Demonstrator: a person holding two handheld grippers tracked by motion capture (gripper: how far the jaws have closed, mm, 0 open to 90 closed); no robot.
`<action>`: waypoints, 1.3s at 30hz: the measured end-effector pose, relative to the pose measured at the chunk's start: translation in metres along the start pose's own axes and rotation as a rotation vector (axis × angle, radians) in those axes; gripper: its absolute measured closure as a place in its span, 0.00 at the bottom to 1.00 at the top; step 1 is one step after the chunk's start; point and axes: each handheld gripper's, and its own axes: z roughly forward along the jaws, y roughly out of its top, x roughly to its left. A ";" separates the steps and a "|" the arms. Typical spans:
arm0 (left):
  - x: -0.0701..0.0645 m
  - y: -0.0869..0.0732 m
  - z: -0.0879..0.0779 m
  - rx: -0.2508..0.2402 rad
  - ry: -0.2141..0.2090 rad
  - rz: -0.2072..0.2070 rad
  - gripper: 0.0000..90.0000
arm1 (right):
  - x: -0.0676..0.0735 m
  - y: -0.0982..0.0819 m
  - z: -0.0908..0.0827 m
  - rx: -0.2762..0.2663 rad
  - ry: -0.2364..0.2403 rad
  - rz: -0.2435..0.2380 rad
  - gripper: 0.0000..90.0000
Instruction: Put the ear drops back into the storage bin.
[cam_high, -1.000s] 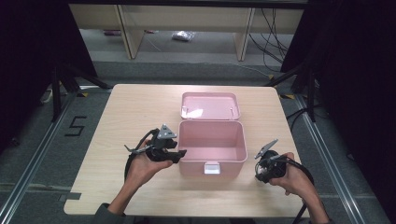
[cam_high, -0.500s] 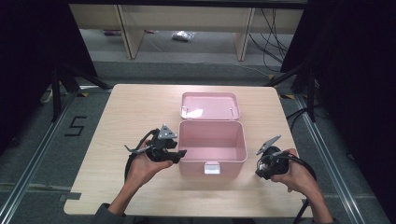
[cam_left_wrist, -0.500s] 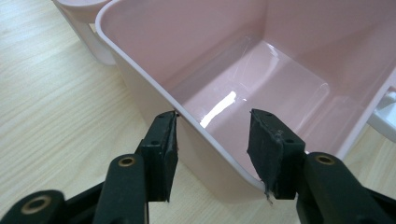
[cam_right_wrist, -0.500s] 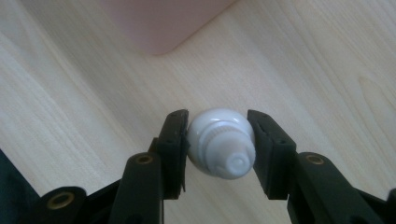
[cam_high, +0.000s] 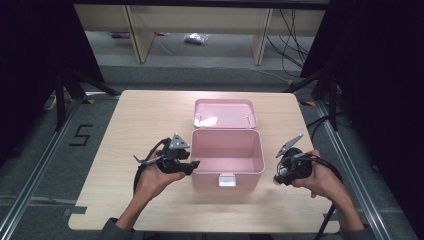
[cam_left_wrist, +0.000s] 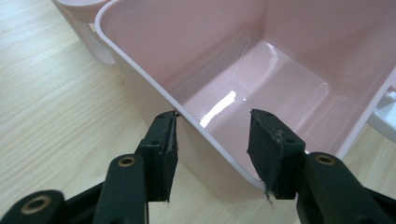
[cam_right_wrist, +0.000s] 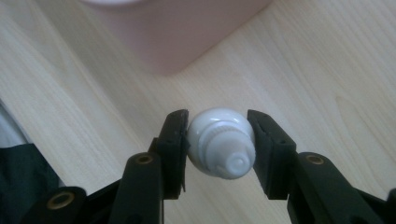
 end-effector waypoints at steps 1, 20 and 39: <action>0.000 0.000 0.000 0.000 0.000 0.000 0.58 | 0.001 0.001 -0.002 0.009 0.010 0.025 0.67; 0.000 0.000 0.000 -0.001 -0.001 0.001 0.58 | -0.004 0.015 -0.035 -0.011 0.005 -0.024 0.67; -0.001 0.000 0.000 -0.002 -0.007 -0.001 0.58 | 0.006 0.047 -0.085 -0.053 0.005 -0.076 0.67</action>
